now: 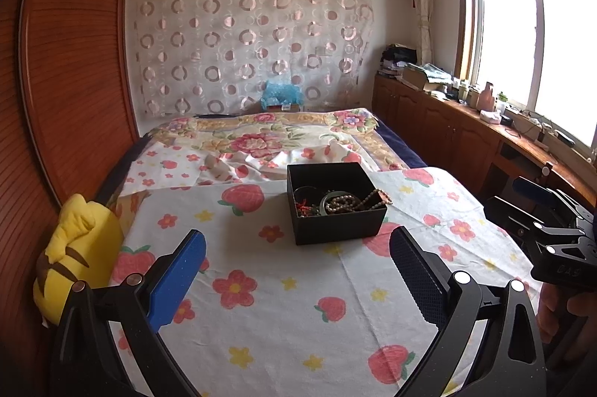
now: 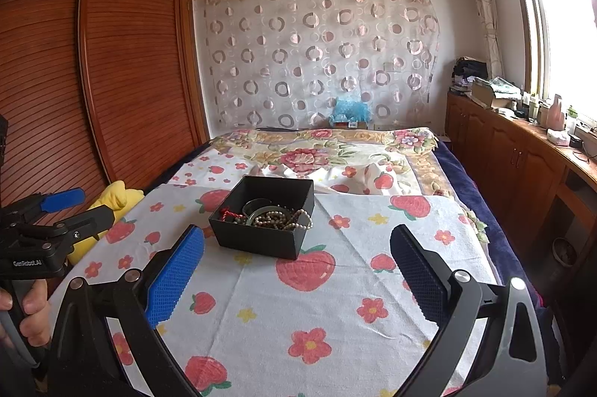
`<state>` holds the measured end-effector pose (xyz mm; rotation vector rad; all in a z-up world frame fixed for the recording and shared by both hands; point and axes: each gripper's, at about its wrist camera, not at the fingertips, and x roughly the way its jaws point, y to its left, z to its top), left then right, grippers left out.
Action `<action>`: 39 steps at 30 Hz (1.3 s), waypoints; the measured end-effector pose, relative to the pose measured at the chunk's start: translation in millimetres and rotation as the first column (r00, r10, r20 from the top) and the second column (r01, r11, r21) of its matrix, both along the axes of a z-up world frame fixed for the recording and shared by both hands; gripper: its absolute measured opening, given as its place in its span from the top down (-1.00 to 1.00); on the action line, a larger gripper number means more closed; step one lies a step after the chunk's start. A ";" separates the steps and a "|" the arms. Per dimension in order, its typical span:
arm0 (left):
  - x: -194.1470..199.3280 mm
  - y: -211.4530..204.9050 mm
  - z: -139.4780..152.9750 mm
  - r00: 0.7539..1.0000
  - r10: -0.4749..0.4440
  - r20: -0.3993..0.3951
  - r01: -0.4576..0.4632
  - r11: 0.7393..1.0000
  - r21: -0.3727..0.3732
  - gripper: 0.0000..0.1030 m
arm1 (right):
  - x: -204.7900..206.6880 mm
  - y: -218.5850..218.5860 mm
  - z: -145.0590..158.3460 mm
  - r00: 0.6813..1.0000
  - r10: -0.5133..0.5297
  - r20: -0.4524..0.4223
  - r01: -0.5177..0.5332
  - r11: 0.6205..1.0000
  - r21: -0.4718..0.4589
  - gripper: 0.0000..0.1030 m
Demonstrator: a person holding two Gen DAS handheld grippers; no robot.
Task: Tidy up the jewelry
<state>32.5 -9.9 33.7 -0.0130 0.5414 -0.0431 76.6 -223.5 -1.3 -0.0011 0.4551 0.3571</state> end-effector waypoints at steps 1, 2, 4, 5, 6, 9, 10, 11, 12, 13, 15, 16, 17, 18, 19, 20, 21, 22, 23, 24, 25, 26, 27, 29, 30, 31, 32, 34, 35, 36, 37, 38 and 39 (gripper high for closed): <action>-0.2 -0.7 0.3 1.000 0.000 0.001 0.000 1.000 0.001 -0.85 | 0.0 0.0 -0.2 1.000 0.001 -0.001 -0.001 1.000 0.000 -0.95; -0.1 -0.6 0.4 1.000 0.000 0.001 0.000 1.000 0.000 -0.85 | 0.0 0.0 0.0 1.000 0.000 0.000 0.000 1.000 0.000 -0.95; 0.0 -0.9 0.5 1.000 -0.001 0.001 0.001 1.000 -0.001 -0.85 | -0.1 0.1 -0.2 1.000 0.000 0.000 0.000 1.000 -0.001 -0.95; -0.3 -0.8 0.0 1.000 0.000 0.001 0.000 1.000 0.000 -0.85 | 0.0 0.1 0.2 1.000 0.001 0.000 -0.001 1.000 0.000 -0.95; 0.1 -1.0 0.4 1.000 0.000 0.001 0.000 1.000 0.000 -0.85 | -0.1 0.2 0.2 1.000 0.000 0.000 0.000 1.000 0.000 -0.95; 0.2 -1.2 0.2 1.000 -0.001 0.000 0.001 1.000 0.000 -0.85 | -0.1 0.1 0.2 1.000 0.000 0.000 0.000 1.000 0.000 -0.95; -0.3 -1.0 -0.2 1.000 0.000 0.001 0.000 1.000 0.000 -0.85 | -0.2 0.0 -0.1 1.000 -0.001 0.001 0.001 1.000 0.001 -0.95; 0.1 -1.1 0.2 1.000 0.000 0.001 0.000 1.000 0.000 -0.85 | -0.2 -0.1 -0.2 1.000 -0.001 0.001 0.001 1.000 0.001 -0.95; 0.0 -1.0 0.2 1.000 0.000 0.001 0.000 1.000 -0.001 -0.85 | 0.0 -0.1 0.1 1.000 0.000 0.000 0.000 1.000 0.000 -0.95; -0.4 -1.0 -0.3 1.000 0.000 0.001 0.000 1.000 -0.001 -0.85 | 0.0 -0.1 0.0 1.000 0.000 0.000 0.000 1.000 0.000 -0.95; 0.0 -1.2 0.0 1.000 0.000 0.002 0.000 1.000 0.000 -0.85 | 0.1 -0.1 0.1 1.000 0.000 0.000 0.000 1.000 -0.001 -0.95; 0.4 -1.2 -0.4 1.000 0.000 0.000 0.000 1.000 -0.001 -0.85 | 0.0 -0.3 0.3 1.000 0.000 0.000 0.000 1.000 0.000 -0.95; 0.6 -2.5 -0.9 1.000 0.000 -0.001 0.000 1.000 0.000 -0.85 | 0.0 -0.2 0.2 1.000 0.000 0.000 0.000 1.000 0.001 -0.95; 1.1 -3.0 -0.7 1.000 0.000 -0.001 0.000 1.000 0.000 -0.85 | 0.0 -0.2 0.2 1.000 0.000 0.001 0.000 1.000 0.000 -0.95; 1.0 -3.6 -0.5 1.000 0.000 -0.001 0.000 1.000 0.000 -0.85 | 0.1 -0.1 -0.1 1.000 0.000 0.001 0.000 1.000 0.000 -0.95; 1.5 -3.9 -0.4 1.000 0.000 -0.002 0.000 1.000 0.000 -0.85 | 0.1 -0.2 0.2 1.000 0.000 0.000 0.000 1.000 0.000 -0.95; 1.4 -4.1 -0.3 1.000 -0.001 -0.002 0.001 1.000 0.000 -0.85 | 0.0 -0.2 0.1 1.000 0.000 0.000 0.000 1.000 0.001 -0.95; 0.7 -3.4 -0.6 1.000 -0.001 0.000 0.001 1.000 0.001 -0.85 | -0.1 -0.1 -0.2 1.000 0.000 0.000 0.000 1.000 0.000 -0.95; 0.9 -3.7 -0.4 1.000 -0.001 0.001 0.001 1.000 0.001 -0.85 | 0.0 -0.1 0.2 1.000 0.000 0.000 0.000 1.000 0.000 -0.95; 1.4 -3.8 -0.4 1.000 -0.001 0.001 0.001 1.000 0.000 -0.85 | 0.0 -0.2 0.1 1.000 0.000 0.001 0.000 1.000 0.000 -0.95; 1.2 -3.6 -0.5 1.000 -0.001 0.000 0.001 1.000 0.000 -0.85 | -0.1 -0.3 -0.1 1.000 0.000 0.001 0.000 1.000 0.001 -0.95; 1.1 -3.6 -0.5 1.000 -0.001 0.000 0.001 1.000 0.000 -0.85 | -0.1 -0.2 0.2 1.000 -0.001 0.001 0.001 1.000 0.001 -0.95; 1.2 -3.9 -0.4 1.000 -0.001 0.001 0.001 1.000 0.000 -0.85 | -0.1 0.0 0.9 1.000 -0.002 0.002 0.002 1.000 0.002 -0.95; 1.2 -3.6 -0.4 1.000 0.000 0.002 0.000 1.000 0.000 -0.85 | -0.1 0.7 1.9 1.000 -0.002 0.003 0.002 1.000 0.002 -0.95; 2.1 -4.6 0.2 1.000 0.000 0.004 0.000 1.000 -0.001 -0.85 | -0.1 0.7 1.8 1.000 -0.002 0.003 0.002 1.000 0.002 -0.95; 1.7 -4.6 0.2 1.000 -0.001 0.004 0.001 1.000 0.000 -0.85 | -0.1 0.8 1.8 1.000 -0.002 0.003 0.002 1.000 0.002 -0.95; 2.2 -5.5 0.8 1.000 -0.001 0.006 0.001 1.000 0.001 -0.85 | 0.1 1.0 1.6 1.000 -0.002 0.003 0.002 1.000 0.002 -0.95; 2.4 -7.1 2.1 1.000 -0.001 0.010 0.001 1.000 0.005 -0.85 | 0.1 1.0 1.5 1.000 -0.002 0.003 0.002 1.000 0.002 -0.95; 2.5 -7.7 2.6 1.000 -0.002 0.011 0.002 1.000 0.005 -0.85 | -0.1 0.9 1.6 1.000 -0.002 0.003 0.002 1.000 0.002 -0.95; 2.8 -7.7 2.6 1.000 -0.002 0.010 0.002 1.000 0.004 -0.85 | 0.0 1.0 1.5 1.000 -0.002 0.003 0.002 1.000 0.003 -0.95; 2.1 -7.1 2.3 1.000 -0.002 0.010 0.002 1.000 0.003 -0.85 | -0.1 1.0 1.5 1.000 -0.002 0.003 0.002 1.000 0.002 -0.95; 1.6 -6.8 2.0 1.000 -0.001 0.009 0.001 1.000 0.003 -0.85 | -0.1 1.0 1.4 1.000 -0.002 0.003 0.002 1.000 0.002 -0.95; 2.7 -7.8 2.3 1.000 -0.001 0.009 0.001 1.000 0.002 -0.85 | 0.0 1.0 1.3 1.000 -0.002 0.002 0.002 1.000 0.003 -0.95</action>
